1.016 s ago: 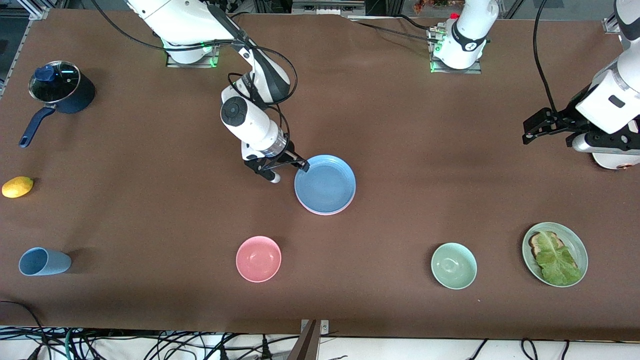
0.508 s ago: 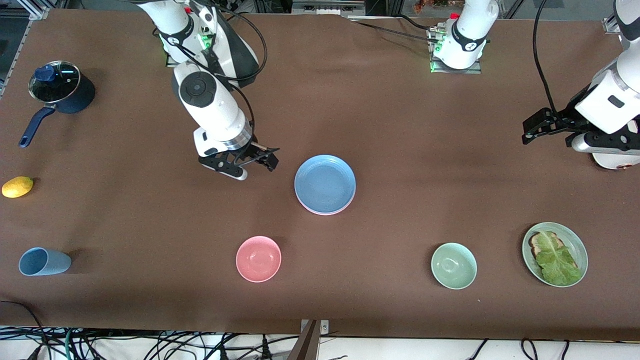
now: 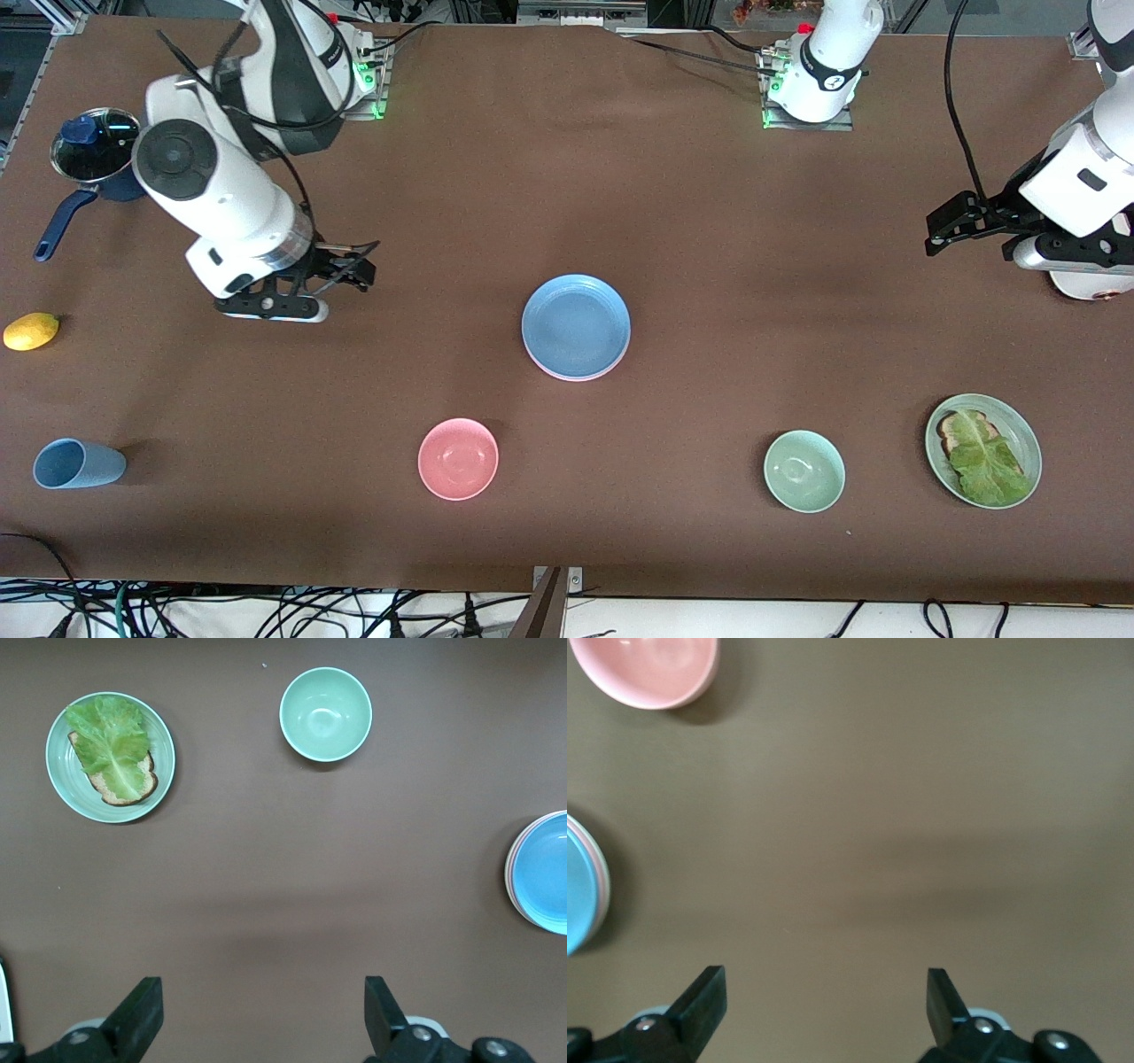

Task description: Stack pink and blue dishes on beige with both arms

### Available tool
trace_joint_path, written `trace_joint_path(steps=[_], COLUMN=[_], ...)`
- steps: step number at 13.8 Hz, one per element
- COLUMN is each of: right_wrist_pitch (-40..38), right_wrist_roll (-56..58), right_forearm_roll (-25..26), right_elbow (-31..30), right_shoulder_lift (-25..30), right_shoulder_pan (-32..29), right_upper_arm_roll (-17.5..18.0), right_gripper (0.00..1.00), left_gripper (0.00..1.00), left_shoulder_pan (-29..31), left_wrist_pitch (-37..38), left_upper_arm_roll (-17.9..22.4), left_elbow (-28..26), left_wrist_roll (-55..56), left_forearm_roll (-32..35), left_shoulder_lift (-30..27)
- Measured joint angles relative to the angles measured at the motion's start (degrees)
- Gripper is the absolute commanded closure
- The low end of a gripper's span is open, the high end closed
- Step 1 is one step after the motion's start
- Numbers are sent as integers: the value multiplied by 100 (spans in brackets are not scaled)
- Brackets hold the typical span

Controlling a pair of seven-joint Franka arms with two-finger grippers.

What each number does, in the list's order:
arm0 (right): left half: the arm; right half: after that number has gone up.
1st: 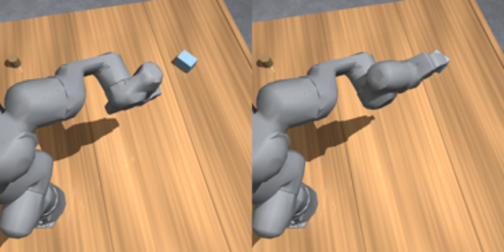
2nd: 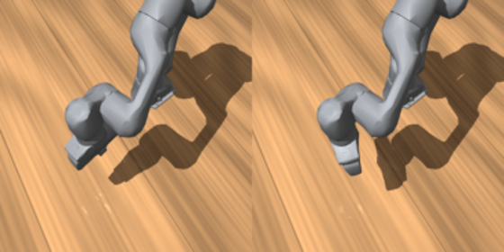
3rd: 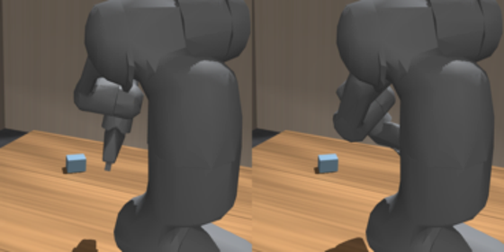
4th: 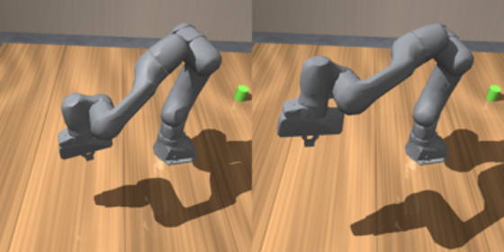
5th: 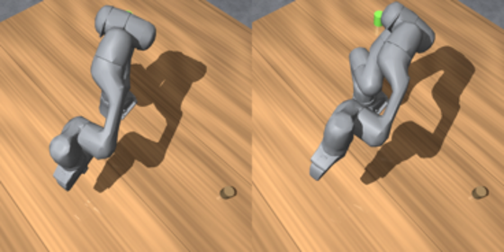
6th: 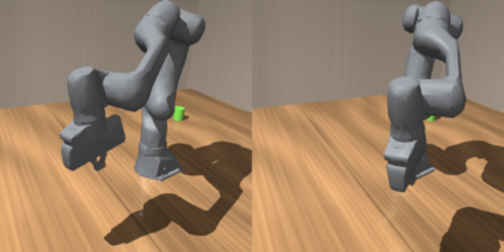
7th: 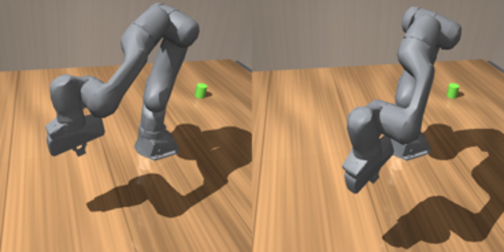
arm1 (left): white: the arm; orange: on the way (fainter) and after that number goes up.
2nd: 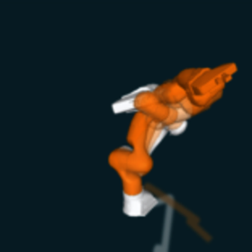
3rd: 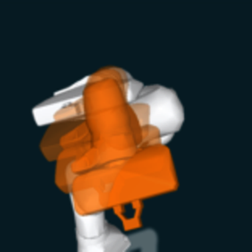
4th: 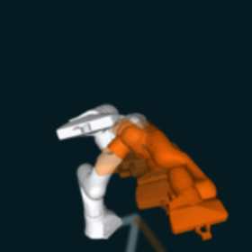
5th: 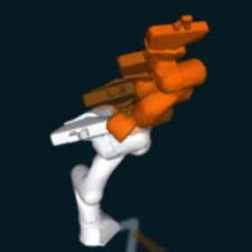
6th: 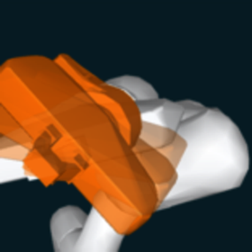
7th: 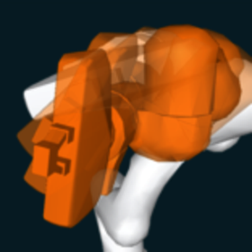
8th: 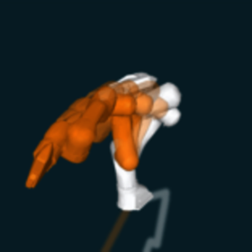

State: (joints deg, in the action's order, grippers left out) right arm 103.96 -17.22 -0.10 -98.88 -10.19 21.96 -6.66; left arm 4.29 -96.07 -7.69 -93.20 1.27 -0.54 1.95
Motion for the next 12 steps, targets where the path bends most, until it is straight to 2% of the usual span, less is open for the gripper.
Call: trace_joint_path(steps=[2,4,6,9,12], right_wrist_pitch=[-999,-1418,-1475,-1676,-1663], right_wrist_roll=[401,734,847,915,940], right_forearm_roll=[-2,-4,-4,-4,-1], right_elbow=[504,874,994,954,550], right_shoulder_lift=[157,313,477,781,1153], right_shoulder_pan=[-8,-140,-625,-1728,-1951], right_upper_arm_roll=[-354,-465,-229,506,605], right_gripper=[0,0,0,0,0], left_gripper=[0,0,0,0,0], left_shoulder_pan=[8,12,12,15,17], left_wrist_pitch=[0,0,0,0,0], left_upper_arm_roll=[5,9,11,13,14], left_elbow=[1,1,2,7,13], left_wrist_roll=[0,0,0,0,0], left_forearm_roll=[0,0,0,0,0], left_shoulder_lift=[0,2,3,3,3])
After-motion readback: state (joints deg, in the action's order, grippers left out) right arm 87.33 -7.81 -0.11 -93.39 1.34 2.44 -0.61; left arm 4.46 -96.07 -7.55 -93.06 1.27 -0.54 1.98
